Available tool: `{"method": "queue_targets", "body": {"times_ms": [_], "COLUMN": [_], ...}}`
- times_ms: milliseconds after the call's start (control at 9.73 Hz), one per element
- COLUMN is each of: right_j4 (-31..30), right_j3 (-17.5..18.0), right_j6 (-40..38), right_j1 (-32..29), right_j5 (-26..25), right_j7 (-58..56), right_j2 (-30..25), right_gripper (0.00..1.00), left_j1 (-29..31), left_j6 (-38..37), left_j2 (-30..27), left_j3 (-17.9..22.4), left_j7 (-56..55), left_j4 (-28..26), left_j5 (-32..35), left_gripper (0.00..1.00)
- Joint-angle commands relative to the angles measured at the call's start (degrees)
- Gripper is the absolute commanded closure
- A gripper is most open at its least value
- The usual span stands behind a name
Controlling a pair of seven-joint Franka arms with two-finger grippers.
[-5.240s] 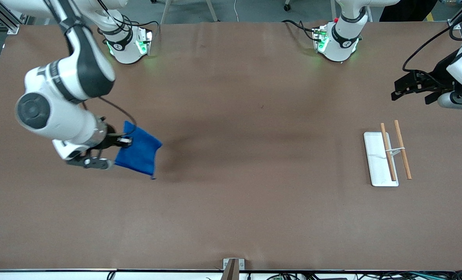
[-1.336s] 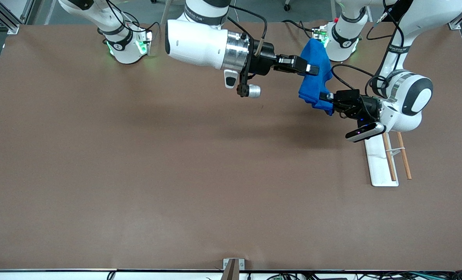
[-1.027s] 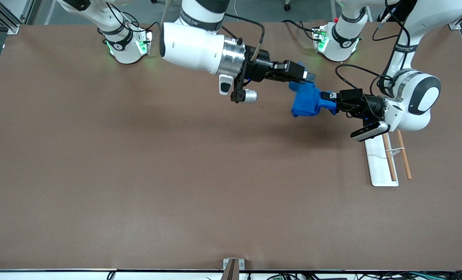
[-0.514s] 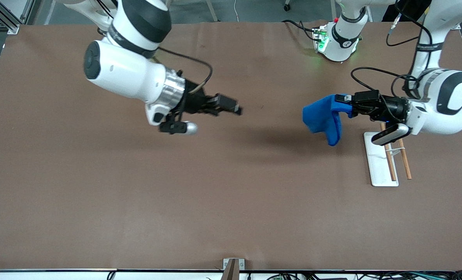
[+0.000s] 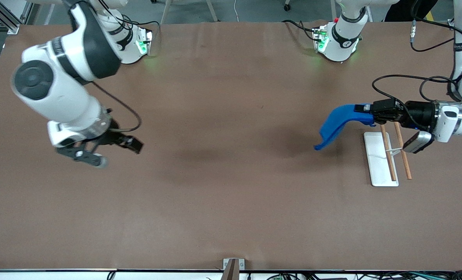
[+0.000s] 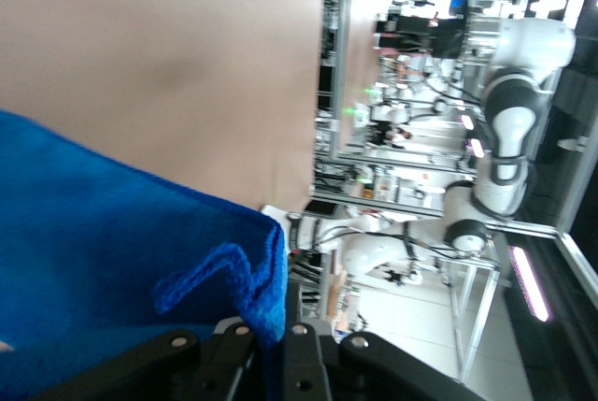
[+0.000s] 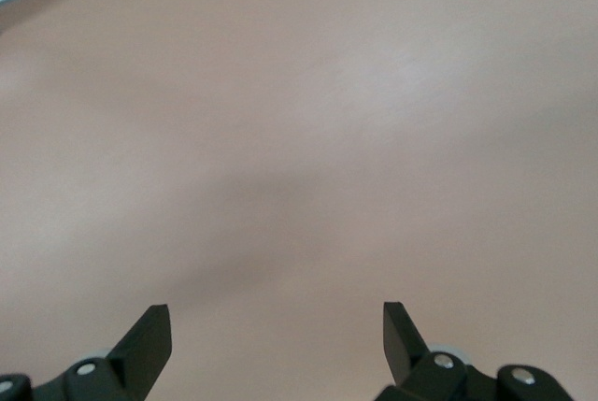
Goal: Right arm passes towel to left arm to hang
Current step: 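Open the right gripper and withdraw it while the left gripper carries the towel, then lower the towel with the left gripper over the wooden dowels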
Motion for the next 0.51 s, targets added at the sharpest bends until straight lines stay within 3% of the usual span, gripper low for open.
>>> {"method": "queue_targets", "body": {"times_ms": [0, 205, 308, 411], "right_j4": [-2.56, -2.47, -2.03, -2.03], "right_j3": [-7.39, -14.24, -17.49, -18.31], "right_j6": [-2.23, -6.62, -9.07, -11.1], "right_j1": [-0.37, -1.08, -1.95, -4.31], "right_j5": [-0.69, 0.36, 3.5, 5.45], "right_j7": [-8.54, -20.22, -24.19, -28.84], "right_j2": [-5.99, -10.03, -11.88, -13.98], "right_gripper": [0.0, 0.0, 0.0, 0.0], "left_j1": [-0.47, -0.38, -0.2, -0.38], "left_j6": [0.23, 0.23, 0.23, 0.4], "left_j2": [4.01, 6.55, 7.61, 9.01], "left_j3": [2.72, 7.19, 8.34, 9.83], "left_j7": [-0.13, 0.92, 1.79, 2.5], "left_j4": [5.73, 9.86, 10.58, 12.93], "left_j5": [8.23, 12.92, 15.71, 18.7], "left_gripper": [1.0, 1.0, 1.0, 1.0]}}
